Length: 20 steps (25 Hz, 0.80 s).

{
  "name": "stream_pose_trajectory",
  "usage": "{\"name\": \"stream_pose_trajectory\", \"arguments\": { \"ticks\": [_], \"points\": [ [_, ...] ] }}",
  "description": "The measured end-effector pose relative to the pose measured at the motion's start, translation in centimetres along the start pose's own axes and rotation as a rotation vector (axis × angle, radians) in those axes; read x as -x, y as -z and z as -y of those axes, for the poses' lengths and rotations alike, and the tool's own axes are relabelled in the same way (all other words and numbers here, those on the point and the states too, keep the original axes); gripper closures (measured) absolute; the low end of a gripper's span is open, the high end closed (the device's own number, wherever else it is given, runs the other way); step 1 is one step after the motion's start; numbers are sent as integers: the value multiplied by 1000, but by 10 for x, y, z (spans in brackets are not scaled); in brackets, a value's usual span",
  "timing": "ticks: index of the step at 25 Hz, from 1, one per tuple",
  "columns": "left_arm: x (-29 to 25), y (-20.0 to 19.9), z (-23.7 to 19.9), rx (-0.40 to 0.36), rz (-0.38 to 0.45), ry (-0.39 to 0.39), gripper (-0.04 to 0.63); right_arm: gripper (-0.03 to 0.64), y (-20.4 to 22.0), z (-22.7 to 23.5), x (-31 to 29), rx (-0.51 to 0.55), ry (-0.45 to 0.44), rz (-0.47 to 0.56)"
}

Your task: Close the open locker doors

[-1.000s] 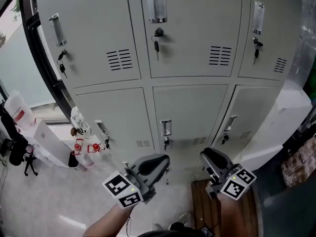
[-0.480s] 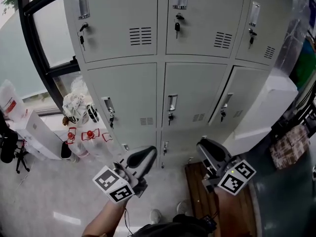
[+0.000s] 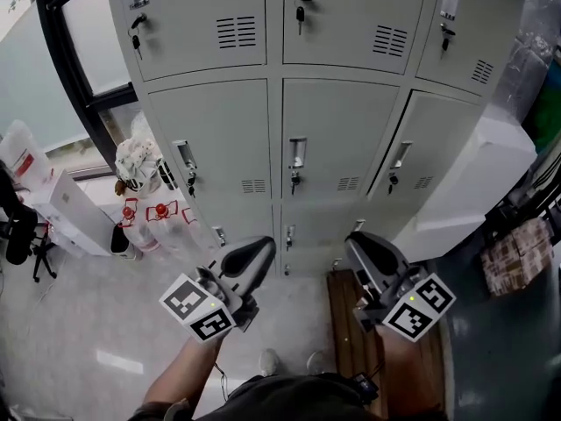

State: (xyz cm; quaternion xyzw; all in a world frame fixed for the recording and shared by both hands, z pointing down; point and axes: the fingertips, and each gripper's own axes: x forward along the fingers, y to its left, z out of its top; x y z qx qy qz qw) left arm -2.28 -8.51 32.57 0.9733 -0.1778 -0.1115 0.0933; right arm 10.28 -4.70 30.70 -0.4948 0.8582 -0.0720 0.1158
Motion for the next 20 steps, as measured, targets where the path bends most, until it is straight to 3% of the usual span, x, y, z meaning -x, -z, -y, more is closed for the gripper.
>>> {"name": "stream_pose_trajectory", "arguments": {
  "ticks": [9,20],
  "points": [
    [-22,-4,14,-56,0,-69,586,571,-6,21,13,-17,-59,-10],
    [-46,-4,32,-88,-8,-76,586,574,-10,39,24,-27,-90,-12]
  ]
}}
